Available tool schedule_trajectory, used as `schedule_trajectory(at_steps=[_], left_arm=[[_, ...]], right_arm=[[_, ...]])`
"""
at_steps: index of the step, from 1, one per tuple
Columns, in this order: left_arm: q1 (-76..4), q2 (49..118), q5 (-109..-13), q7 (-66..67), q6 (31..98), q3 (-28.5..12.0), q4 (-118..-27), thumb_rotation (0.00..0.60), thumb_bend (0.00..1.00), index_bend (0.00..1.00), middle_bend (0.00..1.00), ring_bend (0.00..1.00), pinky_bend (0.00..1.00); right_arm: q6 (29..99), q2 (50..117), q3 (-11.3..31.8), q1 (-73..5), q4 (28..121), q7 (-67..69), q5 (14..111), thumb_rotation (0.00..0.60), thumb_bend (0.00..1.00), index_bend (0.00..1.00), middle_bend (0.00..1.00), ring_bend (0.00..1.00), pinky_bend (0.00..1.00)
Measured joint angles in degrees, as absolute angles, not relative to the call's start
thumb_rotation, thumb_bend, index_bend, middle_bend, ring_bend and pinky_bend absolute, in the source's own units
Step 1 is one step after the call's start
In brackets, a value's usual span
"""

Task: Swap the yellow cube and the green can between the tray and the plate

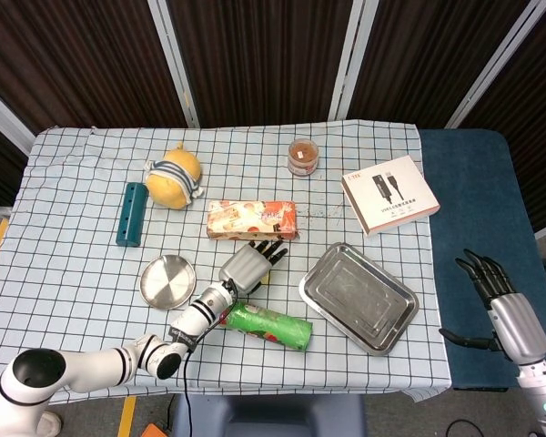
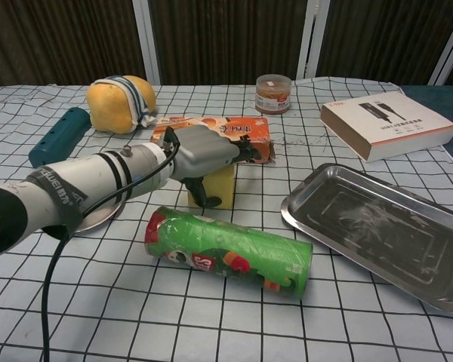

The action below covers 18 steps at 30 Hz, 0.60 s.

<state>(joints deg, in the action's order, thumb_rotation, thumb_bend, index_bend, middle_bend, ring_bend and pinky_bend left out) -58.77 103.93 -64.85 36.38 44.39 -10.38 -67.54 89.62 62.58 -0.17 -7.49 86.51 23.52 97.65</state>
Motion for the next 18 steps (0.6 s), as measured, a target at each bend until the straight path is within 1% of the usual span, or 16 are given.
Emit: schedule_trajectory(at_steps=[3,5,9,12,15,18], left_arm=[[-58.7,104.5,-66.1,35.6,45.1,-9.5,-66.4,0.600,0.48,0.02,0.23,0.39,0.67],[-58.6,104.9,-66.6,35.3,45.5,-9.2,-65.6,0.600,0.50,0.03,0.25,0.42,0.69],[-58.5,105.0,-67.3,35.1,46.2,-8.9,-65.2,0.600,0.50,0.06,0.28,0.45,0.71],[-58.4,104.8,-67.6,35.0,46.8,-8.9,-65.3,0.600,0.50,0.12,0.31,0.47,0.71],[-57.7,102.9,-68.5,35.1,49.5,-9.1,-67.5,0.600,0.50,0.14,0.33,0.48,0.71],[-56.3,99.1,-69.0,35.3,51.7,-9.0,-72.4,0.600,0.50,0.15,0.33,0.48,0.71]], right_arm=[[89.6,62.6,-0.2,-7.5,86.5,23.5,97.7,0.600,0.13,0.11,0.00,0.00,0.00],[89.6,62.6,-0.2,-7.5,86.5,23.4,97.6,0.600,0.13,0.11,0.00,0.00,0.00],[89.5,62.6,-0.2,-7.6,86.5,23.4,97.5,0.600,0.13,0.12,0.00,0.00,0.00],[89.4,62.6,-0.3,-7.6,86.5,23.4,97.5,0.600,0.13,0.12,0.00,0.00,0.00],[89.5,62.5,-0.3,-7.6,86.6,23.5,97.6,0.600,0.13,0.12,0.00,0.00,0.00],[89.7,62.5,-0.4,-7.6,86.6,23.6,97.8,0.600,0.13,0.12,0.00,0.00,0.00]])
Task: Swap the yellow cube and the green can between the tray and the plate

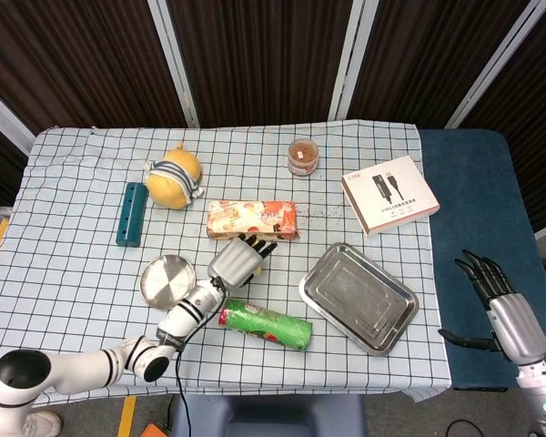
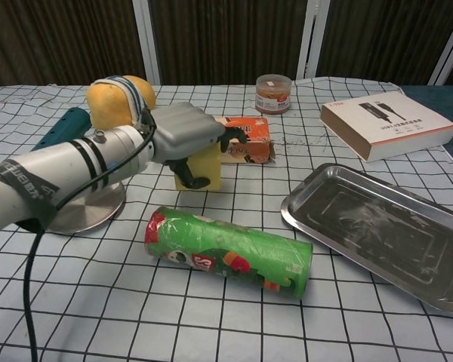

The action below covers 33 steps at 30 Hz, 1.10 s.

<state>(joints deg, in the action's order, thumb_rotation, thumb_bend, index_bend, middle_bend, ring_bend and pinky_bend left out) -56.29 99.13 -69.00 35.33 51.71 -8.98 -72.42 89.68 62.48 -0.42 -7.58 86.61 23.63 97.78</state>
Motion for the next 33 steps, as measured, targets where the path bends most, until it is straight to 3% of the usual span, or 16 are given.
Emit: schedule_trajectory(at_steps=[10,27,30,33], left_arm=[[-48.9,83.6,-69.0,36.2,56.6,-5.5,-86.2,0.600,0.50,0.18,0.35,0.48,0.71],[-42.4,81.5,-70.5,29.7,57.3,-0.4,-83.1,0.600,0.50,0.18,0.33,0.47,0.71],[-41.5,80.8,-71.5,29.9,58.2,0.2,-84.2,0.600,0.49,0.16,0.29,0.43,0.71],[-40.8,80.7,-71.5,30.1,58.7,0.3,-84.5,0.600,0.45,0.06,0.20,0.31,0.62]], right_arm=[[89.5,62.5,-0.7,-7.7,86.7,23.4,98.1,0.600,0.13,0.12,0.00,0.00,0.00],[89.0,62.5,-0.8,-7.8,87.1,22.9,97.7,0.600,0.13,0.12,0.00,0.00,0.00],[88.9,62.6,-0.8,-7.9,87.1,22.8,97.7,0.600,0.12,0.12,0.00,0.00,0.00],[88.9,62.5,-0.9,-7.9,87.2,22.8,97.8,0.600,0.13,0.12,0.00,0.00,0.00]])
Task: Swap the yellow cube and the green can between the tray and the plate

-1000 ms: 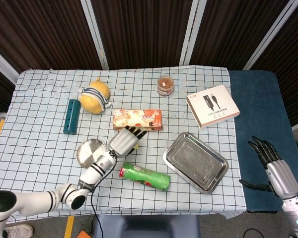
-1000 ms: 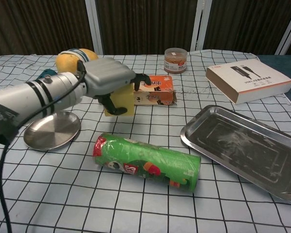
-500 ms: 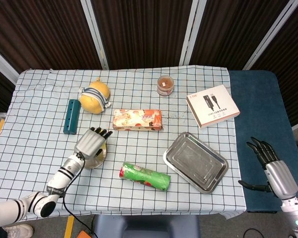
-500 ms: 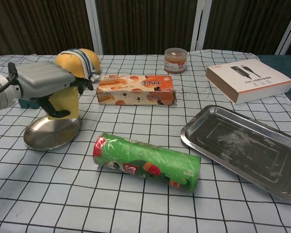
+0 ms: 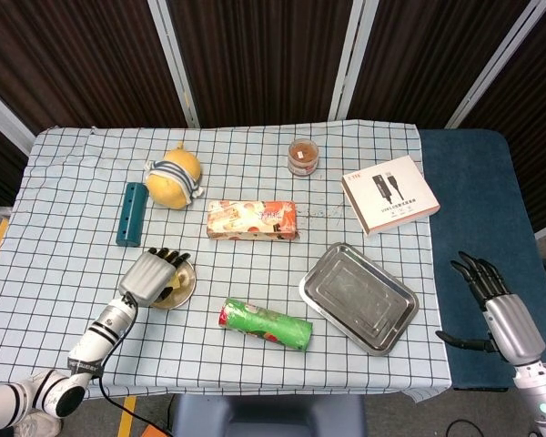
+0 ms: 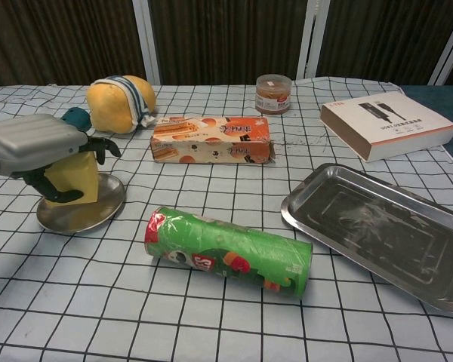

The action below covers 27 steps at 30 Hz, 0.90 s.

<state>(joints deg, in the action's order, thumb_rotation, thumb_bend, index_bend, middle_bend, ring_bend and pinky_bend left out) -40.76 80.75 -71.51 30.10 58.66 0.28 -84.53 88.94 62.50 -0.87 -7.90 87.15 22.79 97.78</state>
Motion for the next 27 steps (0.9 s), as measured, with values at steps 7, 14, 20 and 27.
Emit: schedule_trajectory(at_steps=[7,14,20,27], left_arm=[[-40.3,80.6,-67.9,31.7,56.8,-0.1,-85.7,0.600,0.38,0.00,0.00,0.00,0.25],[-39.8,78.7,-65.0,32.7,56.3,-0.8,-89.5,0.600,0.31,0.00,0.00,0.00,0.15],[-39.2,76.1,-64.2,33.0,56.5,-0.6,-93.4,0.600,0.27,0.00,0.00,0.00,0.13],[-37.5,73.2,-66.1,31.4,60.6,-1.3,-95.5,0.600,0.27,0.00,0.00,0.00,0.14]], right_arm=[[89.0,62.5,-0.8,-7.9,87.1,22.9,97.7,0.600,0.13,0.12,0.00,0.00,0.00],[88.6,62.5,-1.0,-8.1,87.2,22.7,97.8,0.600,0.13,0.12,0.00,0.00,0.00],[88.5,62.5,-1.1,-8.1,87.3,22.6,97.9,0.600,0.13,0.12,0.00,0.00,0.00],[88.2,62.5,-1.2,-8.2,87.3,22.5,97.8,0.600,0.13,0.12,0.00,0.00,0.00]])
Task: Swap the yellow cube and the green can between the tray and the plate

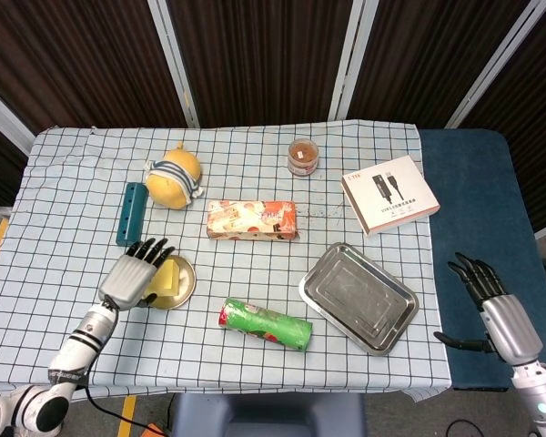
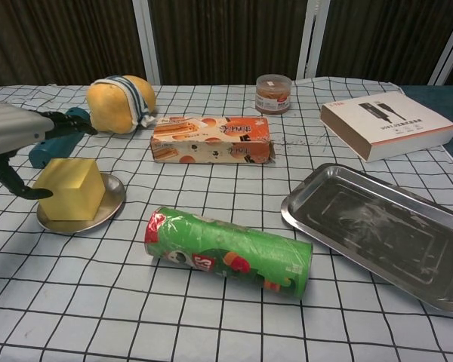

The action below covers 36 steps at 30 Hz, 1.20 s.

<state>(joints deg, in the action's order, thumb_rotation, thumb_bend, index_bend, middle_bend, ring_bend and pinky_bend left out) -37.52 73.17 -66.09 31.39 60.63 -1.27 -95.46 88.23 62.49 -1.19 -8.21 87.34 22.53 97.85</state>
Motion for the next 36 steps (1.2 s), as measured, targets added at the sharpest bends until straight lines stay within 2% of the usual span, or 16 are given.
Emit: schedule_trajectory(at_steps=[4,9,15,19,22,26,31,36], left_arm=[[-35.2,70.5,-68.5,29.4,65.1,-1.5,-96.0,0.600,0.34,0.00,0.00,0.00,0.15],[-30.9,67.4,-71.9,26.2,69.9,-0.1,-96.7,0.600,0.35,0.00,0.00,0.00,0.15],[-22.9,67.7,-77.0,20.8,79.3,2.8,-94.4,0.600,0.35,0.00,0.01,0.00,0.16],[-17.3,68.7,-79.3,15.5,83.8,4.8,-90.3,0.600,0.35,0.00,0.05,0.00,0.16],[-15.2,69.2,-80.5,12.9,84.7,5.5,-87.1,0.600,0.36,0.00,0.07,0.00,0.16],[-14.2,69.2,-81.1,11.7,84.8,5.3,-87.2,0.600,0.36,0.00,0.07,0.00,0.16],[-13.6,68.6,-81.2,12.5,83.6,4.7,-88.4,0.600,0.36,0.00,0.07,0.00,0.16],[-13.3,67.8,-80.6,11.7,82.0,4.0,-89.1,0.600,0.36,0.00,0.07,0.00,0.16]], right_arm=[[87.9,62.5,-1.2,-8.3,87.4,22.4,97.8,0.600,0.13,0.12,0.00,0.00,0.00],[87.2,62.7,-1.3,-8.5,87.6,21.3,97.5,0.600,0.13,0.11,0.00,0.00,0.00],[85.9,63.5,-1.2,-8.7,88.1,18.0,96.7,0.600,0.13,0.00,0.00,0.00,0.00],[84.1,63.6,-1.1,-9.3,89.9,16.1,96.0,0.600,0.13,0.00,0.00,0.00,0.00],[82.0,63.1,-0.8,-10.6,91.9,15.3,96.1,0.600,0.12,0.00,0.00,0.00,0.00],[77.0,61.9,-0.5,-13.7,96.0,14.4,96.3,0.600,0.12,0.00,0.00,0.00,0.00],[67.4,60.9,0.7,-20.0,103.2,12.4,95.9,0.600,0.11,0.00,0.00,0.00,0.01],[57.7,62.3,3.4,-26.5,109.3,4.9,90.9,0.600,0.11,0.00,0.00,0.00,0.03]])
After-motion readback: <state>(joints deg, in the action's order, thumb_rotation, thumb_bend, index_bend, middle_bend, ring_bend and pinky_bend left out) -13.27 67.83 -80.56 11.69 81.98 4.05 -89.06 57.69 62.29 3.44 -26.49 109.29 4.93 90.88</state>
